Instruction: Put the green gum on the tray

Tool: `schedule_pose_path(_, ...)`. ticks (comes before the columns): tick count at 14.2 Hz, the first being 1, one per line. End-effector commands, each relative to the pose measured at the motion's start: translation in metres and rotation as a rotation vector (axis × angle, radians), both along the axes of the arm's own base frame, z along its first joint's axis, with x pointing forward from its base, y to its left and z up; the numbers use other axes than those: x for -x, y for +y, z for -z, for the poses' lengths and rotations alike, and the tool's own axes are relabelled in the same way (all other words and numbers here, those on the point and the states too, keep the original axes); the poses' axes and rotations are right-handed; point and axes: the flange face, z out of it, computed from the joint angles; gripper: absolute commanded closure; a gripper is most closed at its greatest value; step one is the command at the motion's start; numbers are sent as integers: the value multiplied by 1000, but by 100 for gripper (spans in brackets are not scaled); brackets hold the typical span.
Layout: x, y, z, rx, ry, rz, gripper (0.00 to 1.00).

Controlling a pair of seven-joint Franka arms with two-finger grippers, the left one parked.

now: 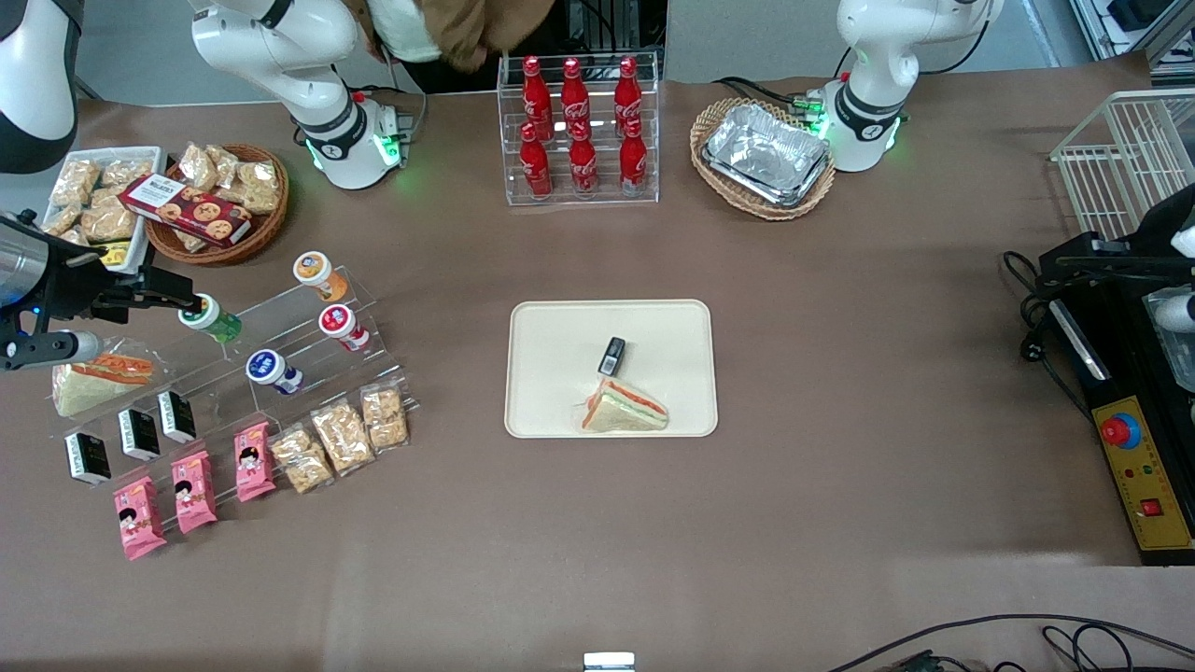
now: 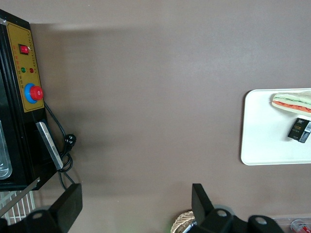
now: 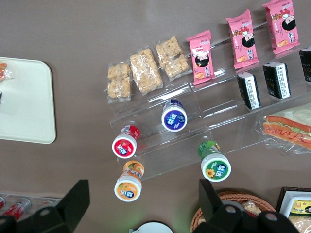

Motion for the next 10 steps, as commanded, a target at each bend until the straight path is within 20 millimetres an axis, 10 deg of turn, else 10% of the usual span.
schedule_pose_path(1, -3, -5, -5, 9, 2, -7, 0)
schedule_pose_path(10, 22, -57, 12, 31, 24, -119, 0)
